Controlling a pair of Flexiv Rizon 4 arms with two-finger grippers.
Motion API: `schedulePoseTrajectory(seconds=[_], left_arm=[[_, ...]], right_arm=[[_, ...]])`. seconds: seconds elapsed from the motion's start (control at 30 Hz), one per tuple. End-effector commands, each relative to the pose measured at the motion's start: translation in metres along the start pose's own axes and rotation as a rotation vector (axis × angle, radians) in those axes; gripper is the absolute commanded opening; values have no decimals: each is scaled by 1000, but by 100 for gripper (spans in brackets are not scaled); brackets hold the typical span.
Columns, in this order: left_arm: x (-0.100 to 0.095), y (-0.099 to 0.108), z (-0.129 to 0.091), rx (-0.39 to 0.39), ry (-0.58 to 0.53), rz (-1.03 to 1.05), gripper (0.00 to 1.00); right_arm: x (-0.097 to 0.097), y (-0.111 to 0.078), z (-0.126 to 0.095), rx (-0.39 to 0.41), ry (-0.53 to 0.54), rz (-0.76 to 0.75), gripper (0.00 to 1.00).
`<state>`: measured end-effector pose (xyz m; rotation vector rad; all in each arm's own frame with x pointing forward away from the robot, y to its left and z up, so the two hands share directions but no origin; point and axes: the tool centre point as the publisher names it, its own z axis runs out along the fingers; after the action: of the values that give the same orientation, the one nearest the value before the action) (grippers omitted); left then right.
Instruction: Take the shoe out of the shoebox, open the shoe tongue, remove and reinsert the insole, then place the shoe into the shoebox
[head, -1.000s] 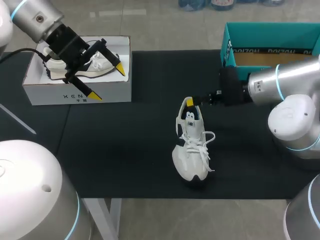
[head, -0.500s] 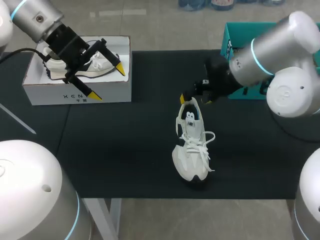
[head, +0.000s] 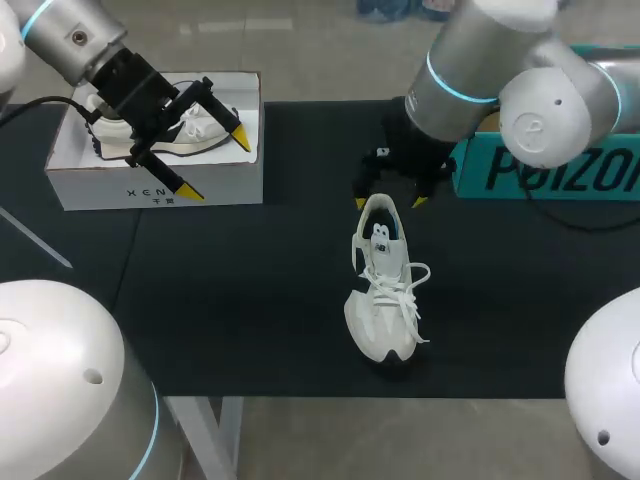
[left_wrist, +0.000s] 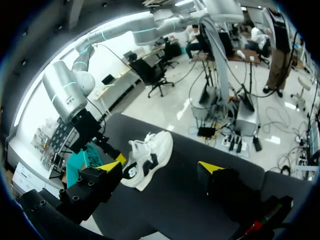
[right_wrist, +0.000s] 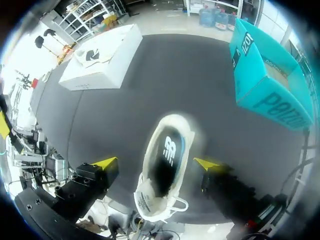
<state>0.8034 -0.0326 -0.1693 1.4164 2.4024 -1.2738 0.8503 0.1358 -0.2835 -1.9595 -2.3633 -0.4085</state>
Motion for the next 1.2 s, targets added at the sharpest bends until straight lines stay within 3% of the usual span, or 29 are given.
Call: schedulePoseTrajectory(seconds=[0.03,0.3,0.93,1.2], left_arm=[[1,0,0,-2,1,0,100],[1,0,0,-2,1,0,100],[1,0,0,-2,1,0,100],[1,0,0,-2,1,0,100]], right_arm=[[-1,5,6,68,-438,23,0],[-5,0,31,114,-357,81,0],[-28,8,58,70,-261,163,0],[-30,2,82,71,-231,179,0]])
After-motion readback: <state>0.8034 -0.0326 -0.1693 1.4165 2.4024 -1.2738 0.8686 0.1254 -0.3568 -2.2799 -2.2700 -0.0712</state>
